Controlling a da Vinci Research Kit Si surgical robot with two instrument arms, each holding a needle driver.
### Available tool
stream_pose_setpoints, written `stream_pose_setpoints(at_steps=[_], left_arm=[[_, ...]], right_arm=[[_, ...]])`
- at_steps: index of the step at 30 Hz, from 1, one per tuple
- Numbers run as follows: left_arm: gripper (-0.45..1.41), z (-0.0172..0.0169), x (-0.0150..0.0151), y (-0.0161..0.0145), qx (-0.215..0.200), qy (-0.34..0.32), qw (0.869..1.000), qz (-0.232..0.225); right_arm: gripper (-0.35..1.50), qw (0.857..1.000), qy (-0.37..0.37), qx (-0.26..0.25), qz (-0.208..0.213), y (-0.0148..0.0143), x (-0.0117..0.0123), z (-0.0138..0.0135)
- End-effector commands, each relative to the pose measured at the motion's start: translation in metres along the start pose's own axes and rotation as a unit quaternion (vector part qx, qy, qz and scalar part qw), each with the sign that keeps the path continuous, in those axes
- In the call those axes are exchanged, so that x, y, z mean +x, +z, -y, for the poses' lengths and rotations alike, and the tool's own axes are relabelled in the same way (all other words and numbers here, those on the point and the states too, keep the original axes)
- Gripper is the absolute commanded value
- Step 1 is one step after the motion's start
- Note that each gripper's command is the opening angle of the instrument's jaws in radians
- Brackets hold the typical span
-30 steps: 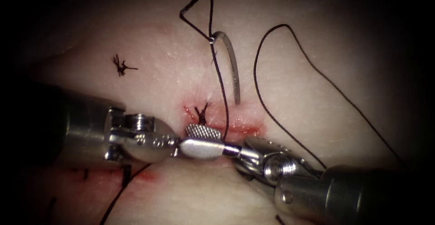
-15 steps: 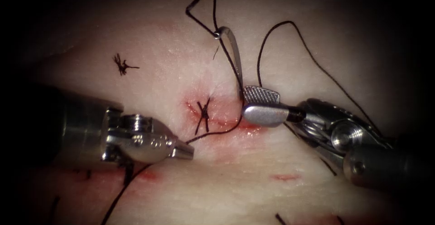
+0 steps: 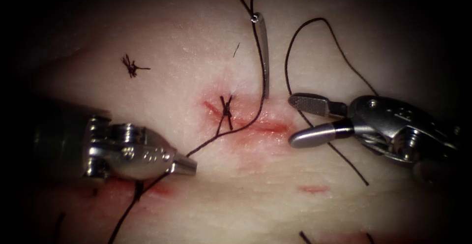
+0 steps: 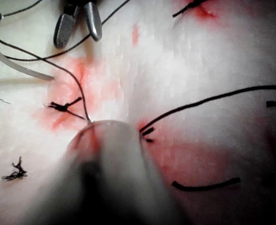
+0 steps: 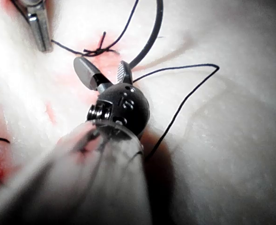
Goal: Wound Closure
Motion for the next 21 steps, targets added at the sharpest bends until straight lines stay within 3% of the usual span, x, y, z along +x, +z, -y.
stream_pose_setpoints(at_steps=[1, 9, 12, 15, 21], left_arm=[[-0.45, -0.0001, 0.0004, 0.0004, 0.001, 0.002, 1.0, -0.001], [-0.45, -0.0009, 0.0013, -0.0017, 0.006, 0.006, 1.0, -0.002], [-0.45, -0.0011, 0.0015, -0.0019, 0.006, 0.008, 1.0, -0.003], [-0.45, -0.0011, 0.0015, -0.0018, 0.007, 0.01, 1.0, -0.003], [-0.45, -0.0012, 0.0016, -0.0018, 0.007, 0.01, 1.0, -0.003]], right_arm=[[1.48, 1.0, -0.002, -0.02, 0.005, 0.0015, 0.0008, -0.0009], [1.48, 0.997, -0.008, -0.068, 0.039, 0.0035, 0.0021, -0.0044], [1.41, 0.994, 0.056, -0.085, 0.034, 0.0045, 0.0023, -0.0052], [1.23, 0.992, 0.096, -0.074, 0.044, 0.0055, 0.0024, -0.0056], [1.25, 0.989, 0.121, -0.074, 0.05, 0.0065, 0.0021, -0.0057]])
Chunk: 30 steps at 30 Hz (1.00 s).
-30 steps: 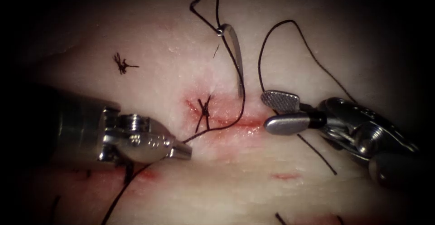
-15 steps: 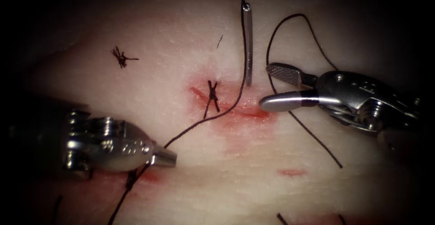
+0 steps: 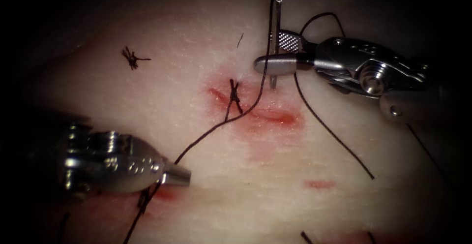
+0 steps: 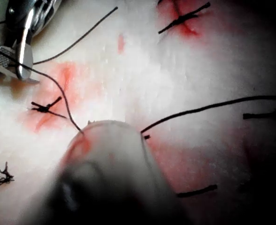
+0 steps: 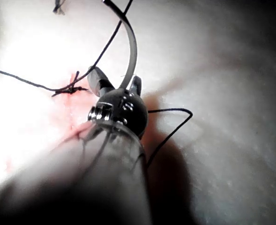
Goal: Wound Closure
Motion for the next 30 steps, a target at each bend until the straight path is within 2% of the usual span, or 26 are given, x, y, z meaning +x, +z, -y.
stream_pose_setpoints(at_steps=[1, 3, 6, 7, 9, 10, 11, 16, 17, 22, 30], left_arm=[[-0.45, 0.0, 0.0002, 0.0008, 0.0, 0.0, 1.0, 0.0], [-0.45, -0.0001, 0.0003, 0.0008, 0.0, 0.002, 1.0, 0.0], [-0.45, -0.0003, 0.0005, 0.0009, 0.001, 0.001, 1.0, 0.0], [-0.45, -0.0003, 0.0006, 0.0009, 0.001, 0.003, 1.0, 0.001], [-0.45, -0.0003, 0.0006, 0.0009, 0.001, 0.003, 1.0, 0.001], [-0.45, -0.0003, 0.0006, 0.0009, 0.001, 0.003, 1.0, 0.001], [-0.45, -0.0003, 0.0005, 0.0009, 0.001, 0.003, 1.0, 0.001], [-0.45, -0.0003, 0.0005, 0.001, 0.002, 0.003, 1.0, 0.001], [-0.45, -0.0003, 0.0006, 0.0011, 0.003, 0.003, 1.0, 0.001], [-0.45, -0.0003, 0.0006, 0.0011, 0.003, 0.003, 1.0, 0.001], [-0.45, -0.0004, 0.0007, 0.0014, 0.004, 0.002, 1.0, 0.001]], right_arm=[[1.25, 1.0, -0.002, 0.0, 0.002, 0.0014, 0.0003, -0.0001], [1.25, 1.0, -0.002, 0.001, 0.005, 0.0016, 0.0003, -0.0002], [1.09, 1.0, -0.002, 0.0, 0.006, 0.0017, 0.0005, -0.0005], [0.94, 1.0, -0.002, 0.0, 0.006, 0.0017, 0.0006, -0.0006], [-0.1, 1.0, -0.002, -0.001, 0.003, 0.0014, 0.0006, -0.0008], [-0.35, 1.0, -0.008, -0.009, 0.001, 0.0012, 0.0006, -0.0009], [-0.35, 0.999, -0.035, -0.023, -0.006, 0.0009, 0.0005, -0.001], [-0.35, 0.995, -0.09, -0.017, -0.032, 0.0002, -0.0005, -0.0006], [-0.35, 0.991, -0.123, -0.019, -0.048, 0.0, -0.0016, -0.0001], [-0.35, 0.984, -0.162, -0.02, -0.068, -0.0003, -0.0035, 0.0005], [-0.35, 0.954, -0.27, -0.017, -0.129, -0.0004, -0.0036, -0.0011]])
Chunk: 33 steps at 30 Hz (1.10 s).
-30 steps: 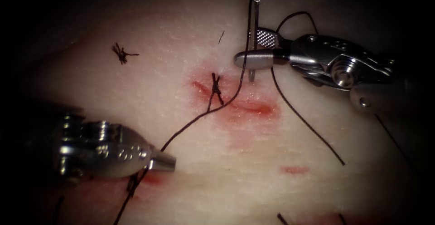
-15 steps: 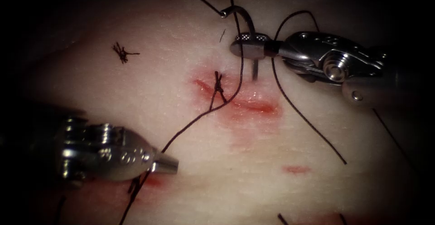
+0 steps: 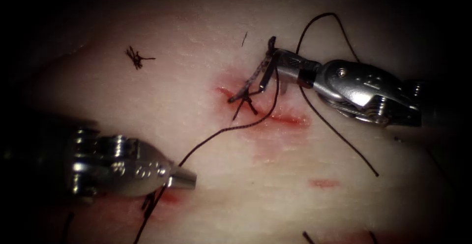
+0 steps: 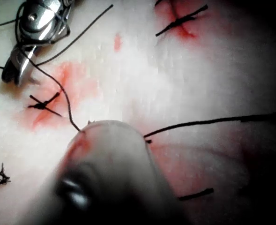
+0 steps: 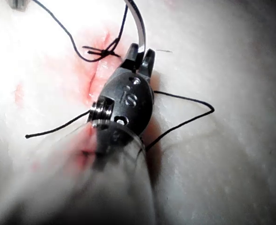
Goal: Wound Closure
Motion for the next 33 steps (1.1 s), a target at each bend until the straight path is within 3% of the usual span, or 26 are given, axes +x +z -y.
stream_pose_setpoints(at_steps=[1, 6, 11, 15, 16, 21, 28, 33], left_arm=[[-0.45, 0.0, 0.0002, 0.0007, 0.0, 0.0, 1.0, 0.0], [-0.45, 0.0, 0.0002, 0.0007, 0.0, 0.0, 1.0, 0.0], [-0.45, 0.0, 0.0002, 0.0008, 0.0, 0.0, 1.0, 0.0], [-0.45, 0.0, 0.0002, 0.0008, 0.0, 0.0, 1.0, 0.0], [-0.45, 0.0, 0.0002, 0.0008, 0.0, 0.0, 1.0, 0.0], [-0.45, 0.0, 0.0001, 0.0007, 0.0, 0.0, 1.0, 0.0], [-0.45, 0.0, 0.0001, 0.0006, -0.001, 0.001, 1.0, 0.0], [-0.45, 0.0, 0.0001, 0.0006, -0.001, 0.001, 1.0, 0.0]], right_arm=[[-0.35, 1.0, -0.008, 0.001, -0.005, 0.0012, -0.0008, -0.0004], [-0.35, 0.999, -0.045, 0.01, 0.023, 0.0019, -0.0026, 0.0004], [-0.35, 0.998, -0.061, -0.001, 0.023, 0.002, -0.0028, 0.0002], [-0.35, 0.996, -0.076, -0.002, 0.037, 0.002, -0.0046, 0.0008], [-0.35, 0.997, -0.057, -0.001, 0.045, 0.002, -0.0063, 0.0013], [-0.35, 0.998, -0.011, -0.002, 0.056, 0.0017, -0.0093, 0.0021], [-0.35, 0.992, 0.058, -0.034, 0.102, -0.0002, -0.0122, 0.0033], [-0.35, 0.988, 0.08, -0.02, 0.129, -0.0012, -0.0146, 0.0047]])
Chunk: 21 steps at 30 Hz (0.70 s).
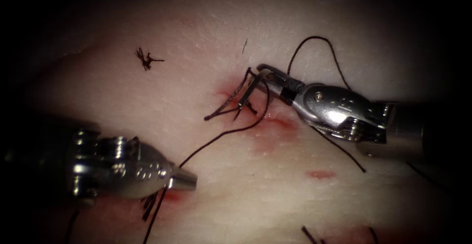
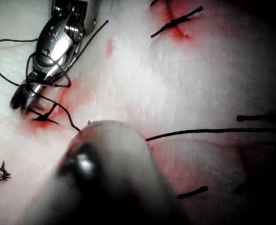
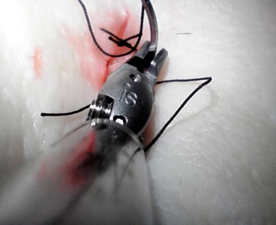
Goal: Wound Closure
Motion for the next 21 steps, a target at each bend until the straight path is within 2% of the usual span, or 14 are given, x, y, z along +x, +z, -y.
stream_pose_setpoints(at_steps=[1, 10, 13, 20, 21], left_arm=[[-0.45, 0.0, 0.0002, 0.0007, 0.0, 0.0, 1.0, 0.0], [-0.45, 0.0, 0.0002, 0.0007, -0.001, 0.0, 1.0, 0.0], [-0.45, 0.0, 0.0002, 0.0007, -0.001, 0.0, 1.0, 0.0], [-0.45, 0.0, 0.0001, 0.0005, -0.002, 0.001, 1.0, -0.001], [-0.45, 0.0, 0.0001, 0.0005, -0.002, 0.001, 1.0, -0.001]], right_arm=[[-0.35, 1.0, -0.003, 0.01, 0.005, 0.001, -0.0009, 0.0007], [-0.35, 0.999, -0.002, 0.035, 0.03, 0.0008, -0.0017, 0.0024], [-0.35, 0.998, 0.005, 0.044, 0.047, 0.0008, -0.0028, 0.0026], [-0.35, 0.99, 0.03, 0.083, 0.106, 0.0005, -0.0071, 0.0036], [-0.35, 0.99, 0.03, 0.083, 0.106, 0.0005, -0.0071, 0.0036]])
